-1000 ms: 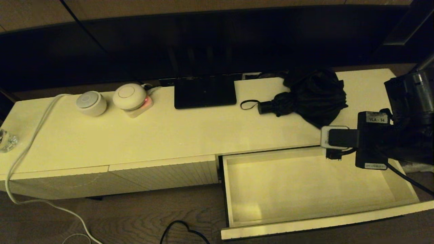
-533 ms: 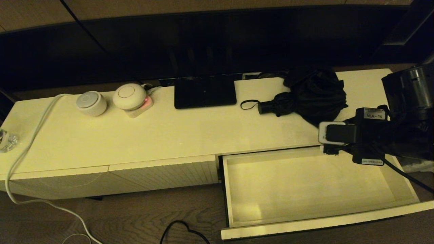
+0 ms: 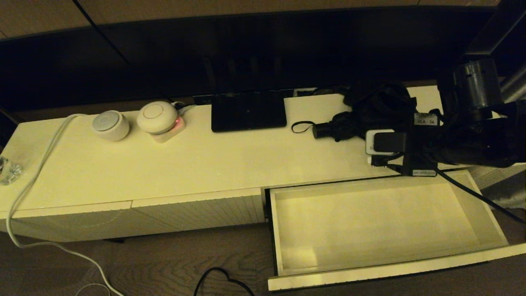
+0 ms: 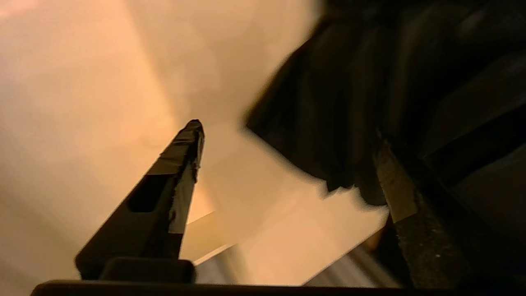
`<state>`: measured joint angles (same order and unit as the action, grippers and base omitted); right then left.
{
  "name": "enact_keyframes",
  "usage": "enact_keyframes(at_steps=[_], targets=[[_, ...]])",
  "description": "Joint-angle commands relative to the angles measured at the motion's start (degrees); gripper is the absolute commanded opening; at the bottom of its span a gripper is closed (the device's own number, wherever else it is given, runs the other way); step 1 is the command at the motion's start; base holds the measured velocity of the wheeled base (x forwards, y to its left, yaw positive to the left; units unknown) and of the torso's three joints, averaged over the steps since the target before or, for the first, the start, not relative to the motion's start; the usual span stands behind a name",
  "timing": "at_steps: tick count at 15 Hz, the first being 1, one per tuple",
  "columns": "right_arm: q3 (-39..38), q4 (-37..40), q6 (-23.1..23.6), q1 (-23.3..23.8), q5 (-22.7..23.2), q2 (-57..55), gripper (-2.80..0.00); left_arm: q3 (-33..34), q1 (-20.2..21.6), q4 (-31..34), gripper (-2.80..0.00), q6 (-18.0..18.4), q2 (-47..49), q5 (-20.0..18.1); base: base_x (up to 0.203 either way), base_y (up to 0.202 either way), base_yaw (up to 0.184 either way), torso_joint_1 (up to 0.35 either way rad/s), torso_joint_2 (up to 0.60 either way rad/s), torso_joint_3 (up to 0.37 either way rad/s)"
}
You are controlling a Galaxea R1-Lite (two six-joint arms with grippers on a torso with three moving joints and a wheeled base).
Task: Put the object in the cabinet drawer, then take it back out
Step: Put the umbrella in the drawer
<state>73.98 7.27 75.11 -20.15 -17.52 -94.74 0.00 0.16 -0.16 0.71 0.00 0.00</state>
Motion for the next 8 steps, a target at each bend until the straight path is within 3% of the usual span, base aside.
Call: enact_keyframes(at_steps=[1,8], targets=[[4.18,-0.13,3.01,0.06,0.16,-4.48,0.0,0.09,0.02,-0.02,-2.8,0.0,0.0,0.0,0.0,0.0,0.0,0.0,0.0,0.0],[8.37,-5.04,7.41,1.67,0.73,-9.34,0.0,0.09,0.02,-0.02,-2.8,0.0,0.0,0.0,0.0,0.0,0.0,0.0,0.0,0.0]])
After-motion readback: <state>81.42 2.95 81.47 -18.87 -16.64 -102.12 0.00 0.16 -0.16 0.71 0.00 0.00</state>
